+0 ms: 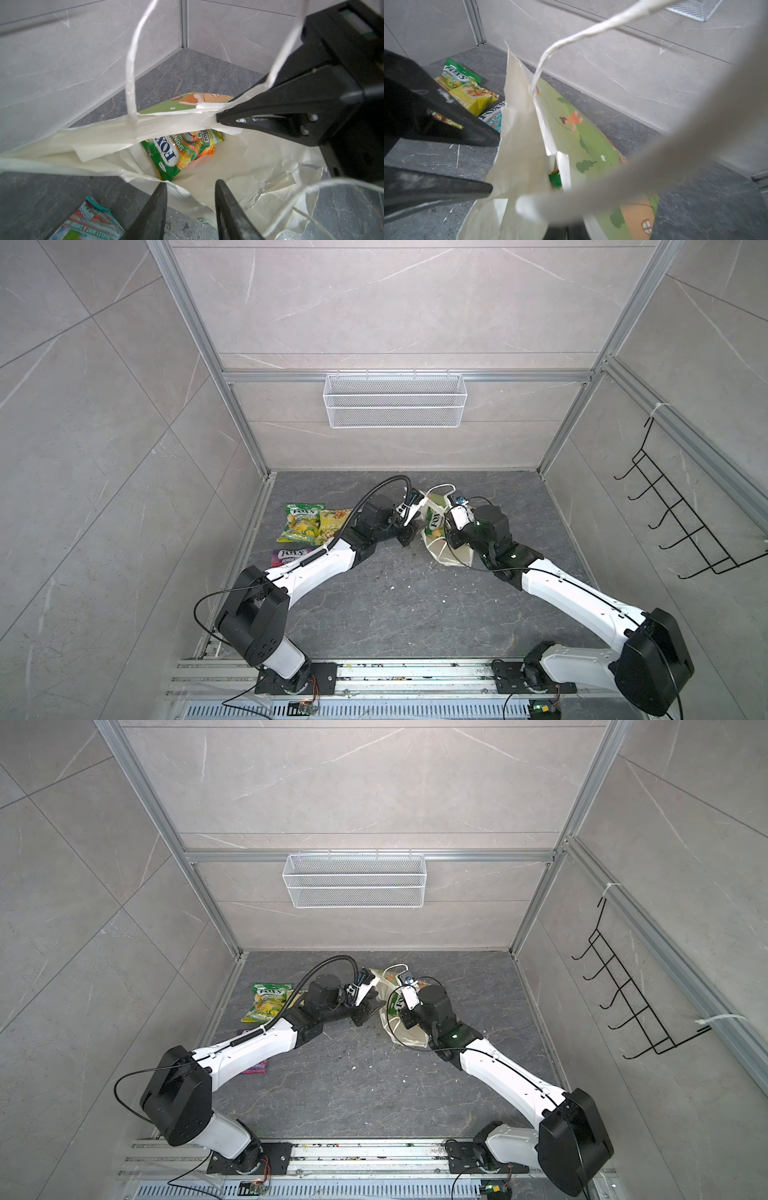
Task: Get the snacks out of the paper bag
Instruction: 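Hold the bag rim open with the left gripper beside the right gripper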
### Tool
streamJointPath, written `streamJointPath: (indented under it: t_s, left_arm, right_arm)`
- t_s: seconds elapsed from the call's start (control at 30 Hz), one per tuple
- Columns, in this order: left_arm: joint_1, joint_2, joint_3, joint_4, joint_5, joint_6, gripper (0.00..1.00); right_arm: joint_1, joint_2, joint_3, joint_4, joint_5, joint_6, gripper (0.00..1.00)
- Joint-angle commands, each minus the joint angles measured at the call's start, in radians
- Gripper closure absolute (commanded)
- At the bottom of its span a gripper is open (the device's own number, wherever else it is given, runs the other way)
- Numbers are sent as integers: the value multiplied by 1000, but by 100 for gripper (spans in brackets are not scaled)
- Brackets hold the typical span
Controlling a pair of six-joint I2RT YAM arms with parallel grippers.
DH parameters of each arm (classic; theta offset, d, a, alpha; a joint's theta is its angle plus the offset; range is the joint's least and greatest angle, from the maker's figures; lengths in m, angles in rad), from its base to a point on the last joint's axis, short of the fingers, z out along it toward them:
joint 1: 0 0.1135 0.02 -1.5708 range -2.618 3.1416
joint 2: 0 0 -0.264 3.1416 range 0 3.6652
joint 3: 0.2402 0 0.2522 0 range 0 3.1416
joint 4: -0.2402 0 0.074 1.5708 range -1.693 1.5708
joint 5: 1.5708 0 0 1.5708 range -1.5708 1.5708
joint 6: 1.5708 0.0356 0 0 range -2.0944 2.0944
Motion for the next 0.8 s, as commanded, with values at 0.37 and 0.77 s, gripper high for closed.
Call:
streamJointPath:
  t_s: [0.37,0.77]
  left_arm:
    - [-24,-205,-67,57,-116,19,70]
    - [-45,-68,64,43,-23,-26,78]
  right_arm:
    - [2,-30,-5,62,63,40,100]
    - [2,-30,3,84,74,67,100]
